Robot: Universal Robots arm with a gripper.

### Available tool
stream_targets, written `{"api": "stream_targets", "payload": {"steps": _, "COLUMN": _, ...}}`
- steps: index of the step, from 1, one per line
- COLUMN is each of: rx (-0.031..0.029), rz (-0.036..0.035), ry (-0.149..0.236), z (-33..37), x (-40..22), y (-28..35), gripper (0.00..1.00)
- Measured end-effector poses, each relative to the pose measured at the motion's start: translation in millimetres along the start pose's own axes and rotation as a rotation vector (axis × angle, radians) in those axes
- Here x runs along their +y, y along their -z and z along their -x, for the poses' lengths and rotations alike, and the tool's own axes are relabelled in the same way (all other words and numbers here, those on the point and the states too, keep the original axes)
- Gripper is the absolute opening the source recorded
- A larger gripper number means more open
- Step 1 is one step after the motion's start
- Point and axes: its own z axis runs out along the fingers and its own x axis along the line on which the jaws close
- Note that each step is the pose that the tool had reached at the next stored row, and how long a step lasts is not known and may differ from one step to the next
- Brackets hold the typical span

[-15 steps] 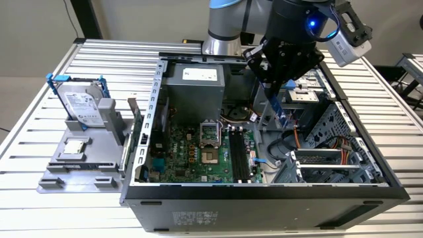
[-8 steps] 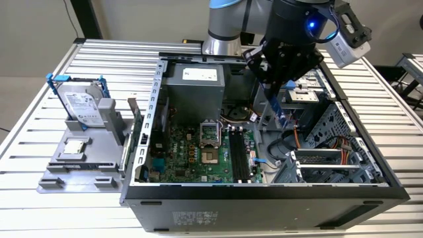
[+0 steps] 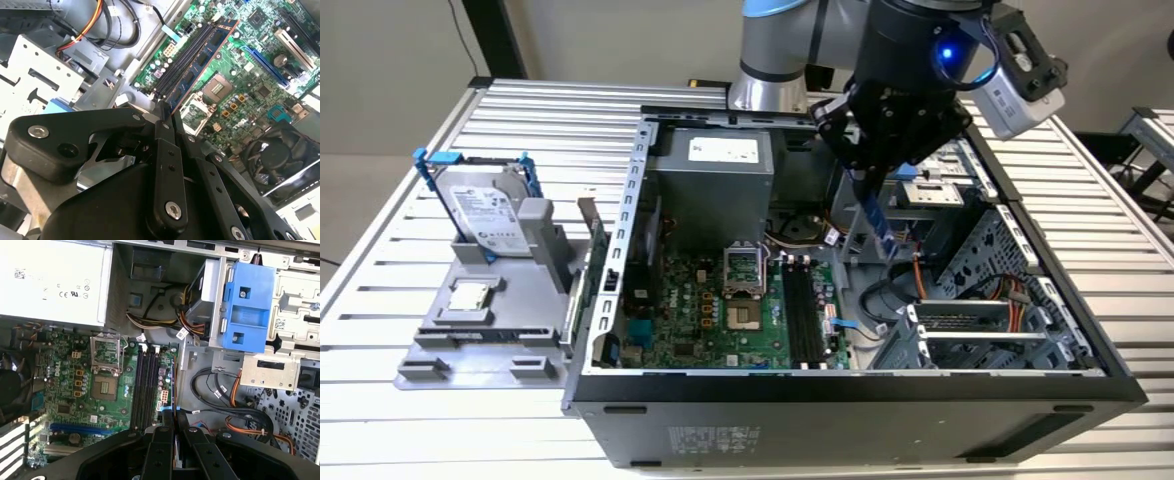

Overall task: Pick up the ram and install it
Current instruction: 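Insert the ram into the slot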

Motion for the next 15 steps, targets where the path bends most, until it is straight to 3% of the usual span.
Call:
{"api": "stream_targets", "payload": {"steps": 7, "rx": 0.0001, "rz": -0.0012, "ry": -0.03, "z": -0.2, "x": -0.1, "y": -5.9, "gripper": 0.0}}
{"api": "stream_targets", "payload": {"steps": 11, "rx": 0.0127, "rz": -0.0007, "ry": -0.046, "z": -0.4, "x": -0.1, "y": -8.5, "gripper": 0.0}}
{"api": "stream_targets", "payload": {"steps": 15, "rx": 0.0134, "rz": -0.0006, "ry": -0.061, "z": -0.4, "x": -0.1, "y": -11.3, "gripper": 0.0}}
